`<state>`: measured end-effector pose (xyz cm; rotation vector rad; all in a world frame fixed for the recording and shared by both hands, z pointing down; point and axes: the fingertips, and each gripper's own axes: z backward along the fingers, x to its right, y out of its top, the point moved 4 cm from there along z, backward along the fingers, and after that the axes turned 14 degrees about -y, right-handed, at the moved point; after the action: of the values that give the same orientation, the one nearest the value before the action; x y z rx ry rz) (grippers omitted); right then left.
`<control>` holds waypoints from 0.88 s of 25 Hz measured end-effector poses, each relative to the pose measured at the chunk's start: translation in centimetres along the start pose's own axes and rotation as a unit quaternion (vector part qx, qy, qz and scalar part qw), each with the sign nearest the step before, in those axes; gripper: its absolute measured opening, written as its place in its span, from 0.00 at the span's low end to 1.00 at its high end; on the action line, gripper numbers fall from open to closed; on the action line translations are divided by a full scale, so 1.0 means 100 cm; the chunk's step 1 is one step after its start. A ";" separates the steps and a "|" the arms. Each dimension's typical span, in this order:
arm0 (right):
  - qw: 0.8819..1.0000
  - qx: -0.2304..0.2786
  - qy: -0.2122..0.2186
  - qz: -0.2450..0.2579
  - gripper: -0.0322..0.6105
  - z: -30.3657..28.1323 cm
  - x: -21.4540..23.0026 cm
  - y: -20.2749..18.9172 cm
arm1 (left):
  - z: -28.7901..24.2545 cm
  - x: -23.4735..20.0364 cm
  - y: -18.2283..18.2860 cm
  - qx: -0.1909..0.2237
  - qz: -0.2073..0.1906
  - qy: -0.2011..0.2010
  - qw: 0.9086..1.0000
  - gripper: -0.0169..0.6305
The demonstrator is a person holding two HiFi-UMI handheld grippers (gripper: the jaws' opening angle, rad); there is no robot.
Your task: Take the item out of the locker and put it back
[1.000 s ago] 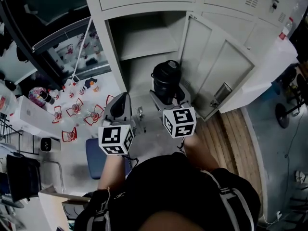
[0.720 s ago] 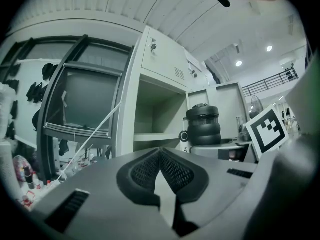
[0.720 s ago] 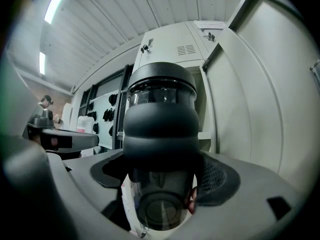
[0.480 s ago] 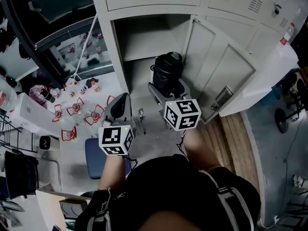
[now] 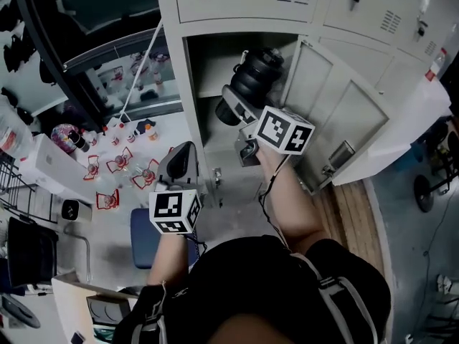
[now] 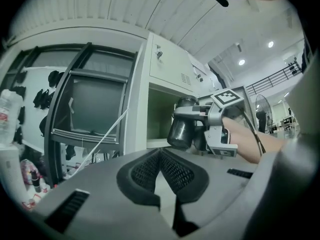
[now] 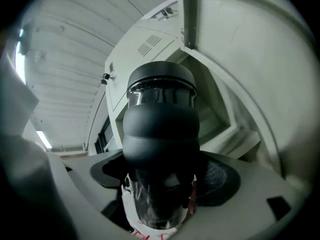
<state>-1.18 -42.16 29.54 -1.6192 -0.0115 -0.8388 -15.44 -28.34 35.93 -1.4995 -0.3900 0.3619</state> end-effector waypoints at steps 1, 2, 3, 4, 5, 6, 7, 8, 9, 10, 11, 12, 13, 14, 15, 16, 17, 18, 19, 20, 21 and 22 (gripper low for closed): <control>1.000 -0.003 0.003 -0.015 0.70 -0.007 0.000 0.003 | 0.001 -0.002 0.001 0.001 0.000 0.003 1.000 0.05; 1.000 -0.007 0.005 -0.027 0.70 -0.015 0.000 0.006 | 0.002 -0.004 0.001 0.001 -0.001 0.005 1.000 0.05; 0.999 -0.010 0.005 -0.035 0.70 -0.023 0.000 0.008 | 0.003 -0.007 0.001 0.002 -0.001 0.008 1.000 0.05; 0.999 -0.011 0.003 -0.038 0.70 -0.031 0.000 0.010 | 0.004 -0.009 0.001 0.002 -0.001 0.011 1.000 0.05; 0.999 -0.012 -0.001 -0.035 0.70 -0.039 0.001 0.012 | 0.006 -0.012 0.001 0.002 -0.001 0.014 1.000 0.05; 1.000 -0.012 -0.008 -0.028 0.70 -0.046 0.003 0.014 | 0.007 -0.015 0.001 0.003 -0.001 0.018 1.000 0.05; 1.000 -0.012 -0.016 -0.020 0.70 -0.054 0.004 0.016 | 0.008 -0.018 0.001 0.004 -0.001 0.021 1.000 0.05; 1.000 -0.013 -0.021 -0.015 0.70 -0.060 0.005 0.017 | 0.010 -0.021 0.002 0.005 -0.001 0.025 1.000 0.05; 1.000 -0.013 -0.025 -0.013 0.70 -0.067 0.005 0.019 | 0.011 -0.025 0.004 0.007 0.000 0.029 1.000 0.05; 1.000 -0.012 -0.027 -0.011 0.70 -0.072 0.005 0.022 | 0.012 -0.028 0.005 0.009 0.000 0.032 0.999 0.05; 0.999 -0.008 -0.032 -0.003 0.70 -0.078 0.003 0.025 | 0.013 -0.031 0.006 0.010 0.000 0.035 0.999 0.05; 0.999 -0.004 -0.040 0.013 0.70 -0.083 0.000 0.028 | 0.014 -0.034 0.006 0.011 0.000 0.037 0.999 0.05; 0.998 0.000 -0.048 0.033 0.70 -0.088 -0.002 0.031 | 0.015 -0.036 0.006 0.011 0.002 0.039 0.999 0.05; 0.997 0.003 -0.056 0.053 0.70 -0.093 -0.005 0.033 | 0.016 -0.038 0.005 0.011 0.003 0.040 0.999 0.05; 0.996 0.006 -0.062 0.071 0.70 -0.098 -0.008 0.035 | 0.016 -0.039 0.004 0.011 0.005 0.041 0.999 0.05; 0.994 0.009 -0.069 0.090 0.70 -0.103 -0.010 0.036 | 0.017 -0.041 0.003 0.011 0.006 0.043 0.999 0.05; 0.991 0.011 -0.078 0.109 0.70 -0.109 -0.012 0.037 | 0.017 -0.043 0.002 0.010 0.007 0.044 0.999 0.05; 0.988 0.013 -0.087 0.129 0.70 -0.115 -0.014 0.038 | 0.017 -0.045 0.001 0.010 0.007 0.045 0.999 0.05; 0.984 0.012 -0.096 0.149 0.70 -0.122 -0.015 0.037 | 0.017 -0.046 0.001 0.010 0.007 0.045 0.999 0.05; 0.980 0.009 -0.106 0.169 0.70 -0.128 -0.015 0.036 | 0.017 -0.047 0.001 0.010 0.007 0.046 0.999 0.05; 0.976 0.003 -0.114 0.188 0.70 -0.134 -0.016 0.035 | 0.018 -0.048 0.002 0.010 0.007 0.046 0.999 0.05; 0.971 -0.003 -0.122 0.205 0.70 -0.140 -0.016 0.033 | 0.019 -0.050 0.002 0.010 0.007 0.047 0.999 0.05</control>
<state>-7.98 -54.36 25.69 -1.6461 0.1479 -0.3210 -20.68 -28.98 35.68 -1.4935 -0.3008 0.3051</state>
